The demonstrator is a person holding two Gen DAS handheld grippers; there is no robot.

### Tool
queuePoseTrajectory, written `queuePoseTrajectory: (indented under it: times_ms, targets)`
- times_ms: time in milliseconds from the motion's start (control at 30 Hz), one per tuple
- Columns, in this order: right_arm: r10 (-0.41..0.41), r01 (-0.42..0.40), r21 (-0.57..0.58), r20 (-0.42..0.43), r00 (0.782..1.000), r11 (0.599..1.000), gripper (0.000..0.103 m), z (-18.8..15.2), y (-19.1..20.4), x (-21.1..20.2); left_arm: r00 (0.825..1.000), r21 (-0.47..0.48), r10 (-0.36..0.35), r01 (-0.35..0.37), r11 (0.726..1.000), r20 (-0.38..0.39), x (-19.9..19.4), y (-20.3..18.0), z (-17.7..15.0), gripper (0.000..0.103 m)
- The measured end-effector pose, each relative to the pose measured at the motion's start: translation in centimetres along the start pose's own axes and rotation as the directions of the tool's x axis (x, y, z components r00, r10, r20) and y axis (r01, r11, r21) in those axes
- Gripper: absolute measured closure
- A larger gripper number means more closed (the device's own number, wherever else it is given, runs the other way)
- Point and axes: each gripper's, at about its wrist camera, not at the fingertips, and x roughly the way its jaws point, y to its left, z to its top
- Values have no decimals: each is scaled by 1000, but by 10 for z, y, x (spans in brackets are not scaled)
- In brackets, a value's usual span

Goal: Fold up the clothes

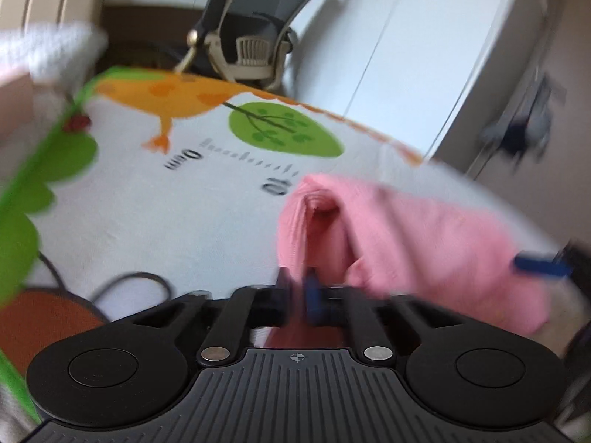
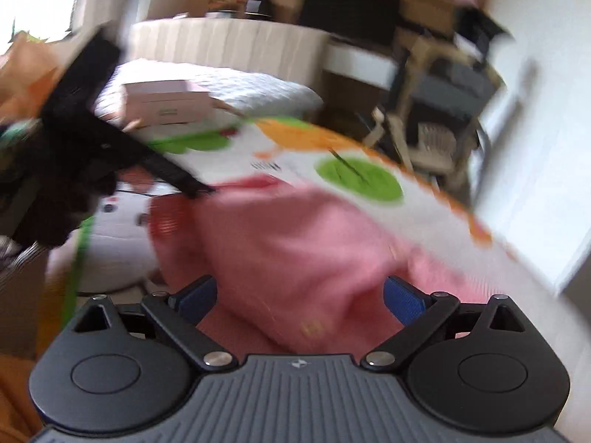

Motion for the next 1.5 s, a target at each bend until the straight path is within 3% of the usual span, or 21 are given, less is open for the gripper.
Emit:
queuePoseTrajectory:
  times_ms: [67, 133, 267, 333, 400, 433, 467, 500, 567, 633, 700, 767, 867, 933, 1033, 1100, 1133, 1233, 1333, 1433, 1500]
  targets:
    - [39, -39, -78, -9, 999, 996, 5, 13, 19, 7, 997, -85, -74, 75, 994, 16, -7, 3, 9, 96]
    - [59, -63, -146, -32, 998, 987, 4, 23, 42, 24, 995, -102, -94, 96, 990, 28, -13, -3, 14, 96]
    - [-19, 6, -289, -43, 999, 957, 4, 27, 82, 67, 989, -152, -149, 147, 977, 1, -8, -11, 16, 96]
    - [-51, 42, -303, -22, 998, 952, 1, 31, 85, 79, 986, -172, -167, 164, 971, -6, -6, -11, 15, 96]
    - [-65, 61, -286, -4, 998, 956, 19, 36, 81, 87, 985, -171, -175, 172, 970, -2, -8, -13, 15, 98]
    - [-64, 61, -261, -5, 998, 964, 45, 38, 74, 88, 984, -162, -178, 177, 971, 11, -11, -15, 16, 95]
    - [-63, 60, -235, -6, 998, 970, 64, 39, 68, 89, 983, -156, -184, 186, 970, 28, -15, -16, 17, 89]
    - [-54, 52, -194, -4, 999, 980, 67, 41, 59, 88, 978, -159, -200, 208, 965, 63, -23, -17, 21, 84]
    - [-37, 40, -93, 27, 999, 995, 78, 44, 36, 75, 967, -161, -212, 233, 959, 139, -39, -20, 29, 62]
    - [-62, 62, 8, 86, 994, 998, 80, 47, 11, 53, 954, -159, -208, 245, 956, 216, -56, -23, 39, 46]
    - [-101, 86, 109, 136, 986, 990, 82, 44, -12, 26, 940, -152, -204, 252, 956, 274, -69, -26, 47, 39]
    - [-168, 128, 224, 171, 971, 966, 84, 34, -46, -6, 936, -130, -210, 255, 958, 284, -72, -34, 50, 20]
    - [-261, 199, 340, 149, 954, 919, 86, 7, -85, -39, 947, -101, -214, 244, 964, 240, -61, -50, 48, 14]
    - [-308, 251, 398, 85, 948, 883, 89, -24, -108, -50, 958, -98, -223, 243, 965, 181, -42, -62, 42, 11]
    - [-315, 288, 492, -30, 949, 822, 90, -71, -136, -56, 969, -79, -230, 237, 968, 90, -9, -79, 31, 10]
    - [-294, 281, 545, -66, 954, 790, 90, -95, -143, -62, 984, -39, -175, 176, 984, 31, 15, -91, 22, 9]
    - [-290, 278, 556, -69, 955, 783, 90, -104, -147, -67, 991, -23, -132, 132, 991, 13, 23, -94, 18, 9]
    - [-305, 280, 534, -44, 951, 798, 89, -114, -147, -81, 996, -9, -90, 89, 996, -4, 30, -94, 9, 9]
    - [-308, 277, 542, -33, 951, 794, 69, -116, -153, -76, 999, -40, -28, 29, 999, 25, 22, -82, 5, 9]
    - [-305, 268, 571, -31, 952, 776, 60, -119, -158, -74, 995, -57, 83, -80, 995, 54, 17, -67, 0, 9]
    - [-294, 246, 601, -20, 955, 760, 48, -122, -161, -70, 989, -106, 140, -134, 985, 45, 19, -55, -5, 9]
